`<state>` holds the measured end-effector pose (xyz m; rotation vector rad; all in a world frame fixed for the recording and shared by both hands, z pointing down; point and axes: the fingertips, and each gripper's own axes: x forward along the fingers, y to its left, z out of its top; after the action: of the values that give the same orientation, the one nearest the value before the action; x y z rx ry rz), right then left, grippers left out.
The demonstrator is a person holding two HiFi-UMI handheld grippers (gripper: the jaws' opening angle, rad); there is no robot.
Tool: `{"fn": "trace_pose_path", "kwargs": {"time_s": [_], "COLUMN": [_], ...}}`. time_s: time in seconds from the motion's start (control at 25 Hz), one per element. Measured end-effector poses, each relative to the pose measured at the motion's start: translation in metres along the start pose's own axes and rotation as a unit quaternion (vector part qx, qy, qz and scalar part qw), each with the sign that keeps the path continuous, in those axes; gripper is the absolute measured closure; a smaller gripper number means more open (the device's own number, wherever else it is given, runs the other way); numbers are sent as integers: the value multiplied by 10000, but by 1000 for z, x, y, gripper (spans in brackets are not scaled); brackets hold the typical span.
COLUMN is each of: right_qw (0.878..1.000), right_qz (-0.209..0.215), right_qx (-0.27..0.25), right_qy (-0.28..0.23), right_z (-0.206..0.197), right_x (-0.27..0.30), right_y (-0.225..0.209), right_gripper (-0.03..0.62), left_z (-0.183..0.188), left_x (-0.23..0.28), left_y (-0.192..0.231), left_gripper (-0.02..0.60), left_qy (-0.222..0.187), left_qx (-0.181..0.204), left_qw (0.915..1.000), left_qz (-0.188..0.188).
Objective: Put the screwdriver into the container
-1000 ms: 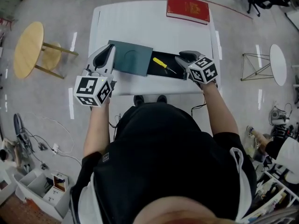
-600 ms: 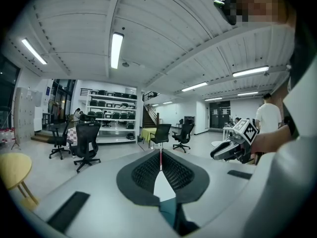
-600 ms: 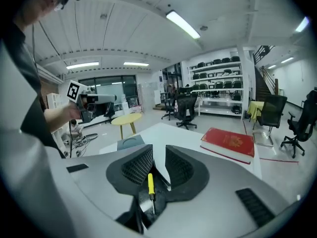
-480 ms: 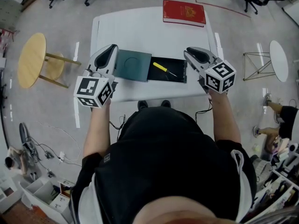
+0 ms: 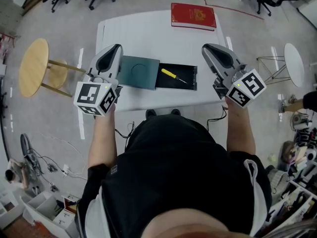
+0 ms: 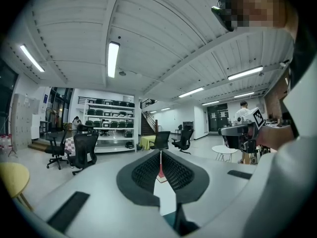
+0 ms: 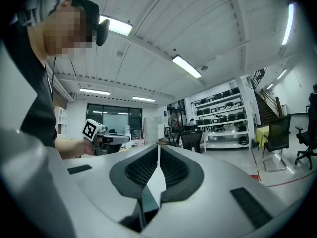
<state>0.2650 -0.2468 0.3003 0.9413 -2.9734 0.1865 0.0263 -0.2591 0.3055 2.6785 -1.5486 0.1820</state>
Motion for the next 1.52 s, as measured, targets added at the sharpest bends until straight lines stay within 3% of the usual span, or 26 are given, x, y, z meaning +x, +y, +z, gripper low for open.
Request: {"fn": "trace_pose_path", "kwargs": {"time_s": [0.28, 0.68, 1.2, 1.52], "right_qw": [9981, 9958, 9946, 9952], "right_qz": [-285, -436, -849, -817], "right_qx": [-171, -376, -307, -310], "right_qy": [-510, -717, -520, -430], "right_z": [25, 38, 15, 11], "right_x": [-3, 12, 7, 8], "right_y": [-6, 2, -15, -13], "right_gripper": [560, 565, 565, 565], "left_z": [15, 31, 11, 5], "left_x": [4, 3, -9, -9], "left_y": [7, 11, 27, 26], "left_gripper": [558, 558, 558, 558], "left_qy": [-113, -301, -179, -123], "left_qx": [111, 192, 93, 69], "left_qw": [9999, 9991, 9984, 9985], "left_qz": [46, 215, 520, 522]}}
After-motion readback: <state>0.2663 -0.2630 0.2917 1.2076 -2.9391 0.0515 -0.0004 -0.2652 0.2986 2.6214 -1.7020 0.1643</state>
